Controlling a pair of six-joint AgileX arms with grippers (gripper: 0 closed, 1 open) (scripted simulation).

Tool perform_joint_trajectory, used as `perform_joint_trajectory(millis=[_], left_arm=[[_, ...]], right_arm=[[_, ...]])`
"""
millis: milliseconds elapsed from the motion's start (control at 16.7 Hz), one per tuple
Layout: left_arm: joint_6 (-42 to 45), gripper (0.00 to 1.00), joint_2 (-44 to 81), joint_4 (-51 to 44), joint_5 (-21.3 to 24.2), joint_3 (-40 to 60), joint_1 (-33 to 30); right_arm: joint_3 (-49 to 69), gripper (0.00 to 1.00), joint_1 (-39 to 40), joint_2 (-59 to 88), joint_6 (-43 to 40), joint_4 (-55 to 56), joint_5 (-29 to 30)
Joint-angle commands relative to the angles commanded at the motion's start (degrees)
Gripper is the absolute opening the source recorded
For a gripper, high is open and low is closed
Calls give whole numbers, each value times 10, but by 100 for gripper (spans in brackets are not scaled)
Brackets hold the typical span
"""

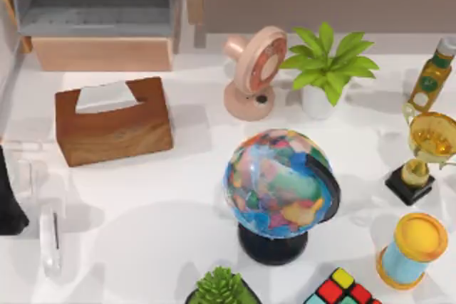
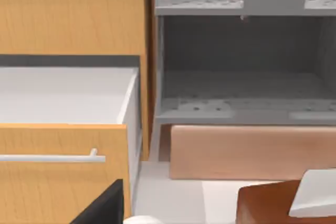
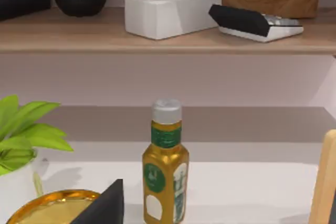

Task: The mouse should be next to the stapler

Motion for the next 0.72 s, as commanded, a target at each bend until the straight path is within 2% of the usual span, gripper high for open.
perform_joint_trajectory(millis=[180,360,540,720], left_arm=[[2,100,6,-4,0,6,1],[16,100,58,-37,2,57,8],[41,100,165,-100,5,163,23],[75,100,324,-186,8,317,45]], right_arm=[[0,100,0,0,0,0,0],[0,100,0,0,0,0,0],[0,100,0,0,0,0,0],[0,100,0,0,0,0,0]])
